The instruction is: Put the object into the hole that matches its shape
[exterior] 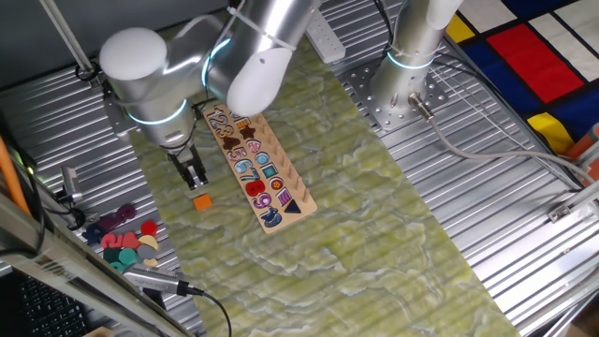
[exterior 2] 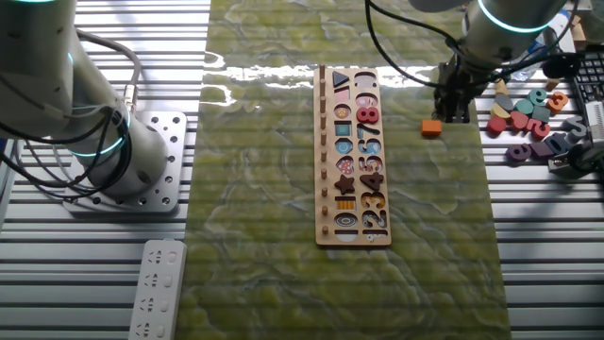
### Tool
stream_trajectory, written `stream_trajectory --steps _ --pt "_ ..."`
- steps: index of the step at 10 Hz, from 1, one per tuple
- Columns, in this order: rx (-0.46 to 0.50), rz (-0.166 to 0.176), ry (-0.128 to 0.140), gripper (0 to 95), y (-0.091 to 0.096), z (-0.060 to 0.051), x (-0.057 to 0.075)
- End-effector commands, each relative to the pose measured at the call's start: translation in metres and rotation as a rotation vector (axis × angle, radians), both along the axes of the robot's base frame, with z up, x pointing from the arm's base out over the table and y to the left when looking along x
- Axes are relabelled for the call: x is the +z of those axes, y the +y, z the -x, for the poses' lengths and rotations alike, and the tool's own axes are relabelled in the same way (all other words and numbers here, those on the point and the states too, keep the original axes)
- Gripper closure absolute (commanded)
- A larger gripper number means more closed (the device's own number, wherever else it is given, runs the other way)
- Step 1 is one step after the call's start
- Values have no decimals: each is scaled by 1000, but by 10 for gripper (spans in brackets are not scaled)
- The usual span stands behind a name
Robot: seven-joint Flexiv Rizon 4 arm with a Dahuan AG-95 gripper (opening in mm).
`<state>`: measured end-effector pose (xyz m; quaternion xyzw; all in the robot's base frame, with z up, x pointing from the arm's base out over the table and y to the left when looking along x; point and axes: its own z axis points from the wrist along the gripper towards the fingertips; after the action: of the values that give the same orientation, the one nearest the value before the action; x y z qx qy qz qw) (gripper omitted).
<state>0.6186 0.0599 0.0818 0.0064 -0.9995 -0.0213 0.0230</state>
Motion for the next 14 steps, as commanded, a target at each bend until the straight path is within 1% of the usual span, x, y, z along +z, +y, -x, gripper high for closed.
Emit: stream_trajectory --steps 1,3,4,5,6,7,8,9,11,12,13,14 --pt "25 -35 8 950 1 -1 0" --pt "9 -32 33 950 1 -1 0" --pt "6 -32 32 950 1 -1 0" --pt "3 -33 30 760 1 -1 0" --pt "0 -32 32 760 1 -1 0" --pt "-8 -34 25 570 1 -1 0" --pt "-15 -33 20 570 1 -1 0" --pt "-25 -32 15 570 1 -2 -3" --pt "-42 -33 13 570 6 -7 -17" --pt "-43 -32 14 570 7 -8 -20" --pt "-43 -29 13 570 8 -9 -27" --pt "-45 -27 11 570 9 -9 -31"
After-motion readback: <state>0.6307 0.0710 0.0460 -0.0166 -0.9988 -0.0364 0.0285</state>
